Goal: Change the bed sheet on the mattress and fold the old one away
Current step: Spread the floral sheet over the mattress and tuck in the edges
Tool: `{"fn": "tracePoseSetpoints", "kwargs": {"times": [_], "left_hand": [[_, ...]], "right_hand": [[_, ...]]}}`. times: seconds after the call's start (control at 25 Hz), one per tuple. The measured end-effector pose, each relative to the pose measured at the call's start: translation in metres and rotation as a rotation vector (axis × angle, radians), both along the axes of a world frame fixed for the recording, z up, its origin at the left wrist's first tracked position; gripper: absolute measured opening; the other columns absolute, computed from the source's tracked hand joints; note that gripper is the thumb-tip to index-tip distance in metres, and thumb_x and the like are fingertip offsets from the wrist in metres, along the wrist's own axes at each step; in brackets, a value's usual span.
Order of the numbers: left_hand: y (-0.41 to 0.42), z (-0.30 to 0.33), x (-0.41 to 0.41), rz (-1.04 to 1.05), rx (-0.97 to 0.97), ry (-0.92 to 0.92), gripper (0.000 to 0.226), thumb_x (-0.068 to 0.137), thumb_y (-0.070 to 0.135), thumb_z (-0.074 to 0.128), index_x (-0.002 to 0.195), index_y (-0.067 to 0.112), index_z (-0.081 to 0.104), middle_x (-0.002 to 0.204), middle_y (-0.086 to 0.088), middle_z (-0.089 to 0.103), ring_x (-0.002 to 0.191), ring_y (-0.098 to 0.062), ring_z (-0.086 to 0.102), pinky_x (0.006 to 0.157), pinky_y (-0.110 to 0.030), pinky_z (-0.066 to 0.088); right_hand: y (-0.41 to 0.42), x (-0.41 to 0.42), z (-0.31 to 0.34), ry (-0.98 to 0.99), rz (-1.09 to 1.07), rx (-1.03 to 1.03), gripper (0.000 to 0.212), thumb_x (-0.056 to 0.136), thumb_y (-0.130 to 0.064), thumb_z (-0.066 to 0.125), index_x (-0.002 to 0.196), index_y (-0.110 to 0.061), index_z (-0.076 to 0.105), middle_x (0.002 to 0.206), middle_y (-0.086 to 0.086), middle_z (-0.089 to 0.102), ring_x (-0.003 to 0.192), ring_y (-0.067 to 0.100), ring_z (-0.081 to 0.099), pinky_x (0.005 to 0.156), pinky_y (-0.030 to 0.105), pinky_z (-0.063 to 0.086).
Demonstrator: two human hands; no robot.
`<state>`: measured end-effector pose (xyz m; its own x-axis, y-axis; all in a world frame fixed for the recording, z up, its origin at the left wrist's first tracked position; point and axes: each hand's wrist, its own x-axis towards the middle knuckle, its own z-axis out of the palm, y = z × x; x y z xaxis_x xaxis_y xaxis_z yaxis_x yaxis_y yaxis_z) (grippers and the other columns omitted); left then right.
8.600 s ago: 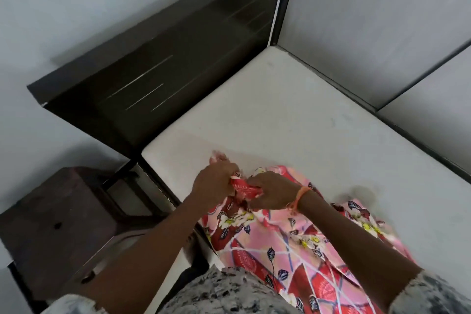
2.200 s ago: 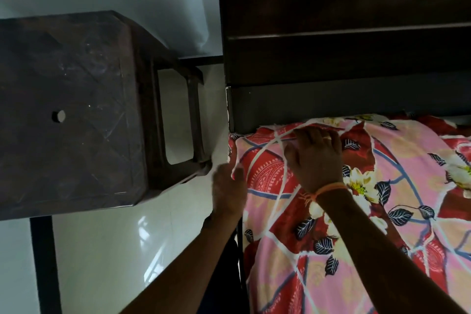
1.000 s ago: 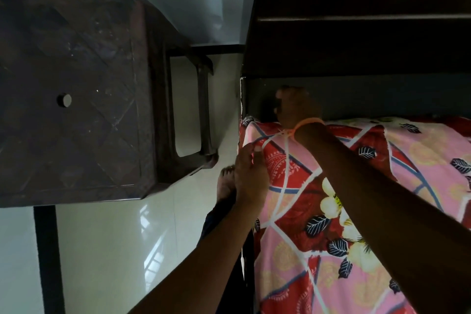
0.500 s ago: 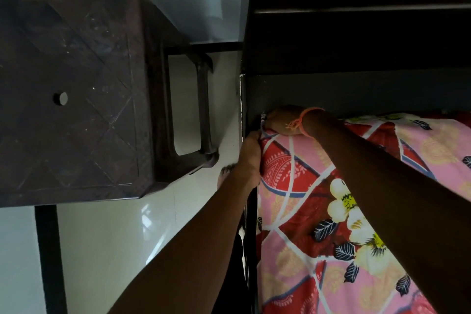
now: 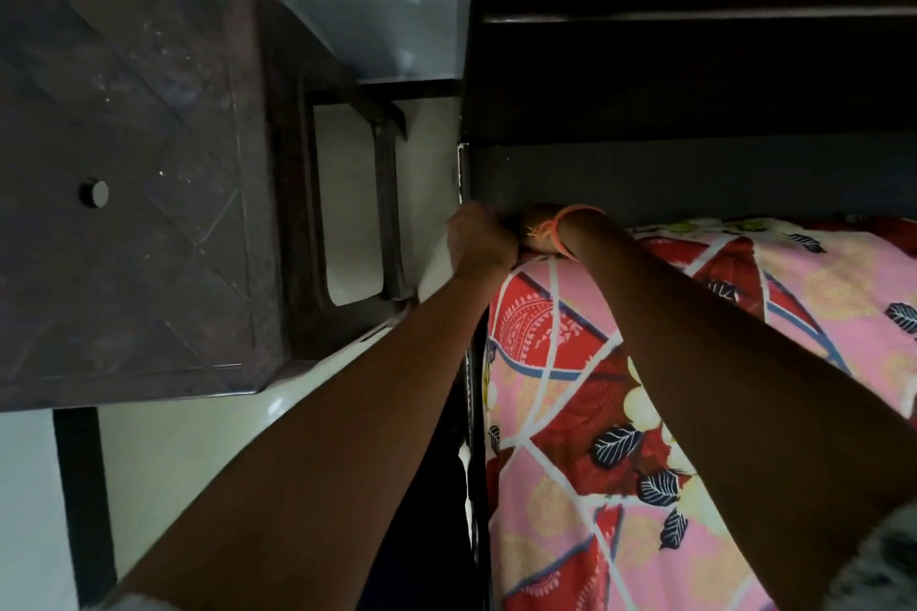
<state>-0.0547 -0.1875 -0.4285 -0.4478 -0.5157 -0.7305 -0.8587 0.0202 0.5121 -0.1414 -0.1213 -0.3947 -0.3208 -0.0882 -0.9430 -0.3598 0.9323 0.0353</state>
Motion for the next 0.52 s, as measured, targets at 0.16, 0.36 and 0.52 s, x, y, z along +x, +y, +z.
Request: {"fn": "tracePoseSetpoints", "kwargs": {"times": [0.16, 0.36, 0.52], "left_hand": [[0.001, 0.01, 0.015, -0.169, 0.226, -0.015, 0.029, 0.101, 0.025, 0.05, 0.085, 0.005, 0.063, 0.077, -0.011, 0.066, 0.065, -0.024, 0.065, 0.058, -0.028, 0.051], [-0.002, 0.0, 0.013, -0.545, -0.043, -0.018, 0.026, 0.098, 0.024, 0.058, 0.097, 0.0, 0.068, 0.096, -0.017, 0.071, 0.088, -0.032, 0.07, 0.079, -0.036, 0.057], [0.043, 0.026, 0.029, -0.683, -0.551, 0.448, 0.016, 0.092, 0.017, 0.06, 0.102, 0.009, 0.069, 0.098, -0.009, 0.07, 0.088, -0.025, 0.068, 0.078, -0.034, 0.055]], "right_hand": [[-0.006, 0.009, -0.028, 0.082, 0.066, -0.037, 0.03, 0.097, -0.037, 0.049, 0.112, -0.013, 0.059, 0.113, 0.012, 0.061, 0.107, 0.032, 0.053, 0.103, 0.046, 0.035], [-0.001, 0.028, -0.013, 0.631, 0.317, -0.236, 0.032, 0.089, -0.03, 0.062, 0.116, -0.014, 0.06, 0.119, 0.014, 0.057, 0.113, 0.033, 0.052, 0.096, 0.047, 0.038], [0.059, 0.058, 0.013, 0.88, 0.086, -0.45, 0.035, 0.085, -0.026, 0.063, 0.118, -0.017, 0.058, 0.126, 0.015, 0.051, 0.115, 0.036, 0.05, 0.101, 0.051, 0.036]]}}
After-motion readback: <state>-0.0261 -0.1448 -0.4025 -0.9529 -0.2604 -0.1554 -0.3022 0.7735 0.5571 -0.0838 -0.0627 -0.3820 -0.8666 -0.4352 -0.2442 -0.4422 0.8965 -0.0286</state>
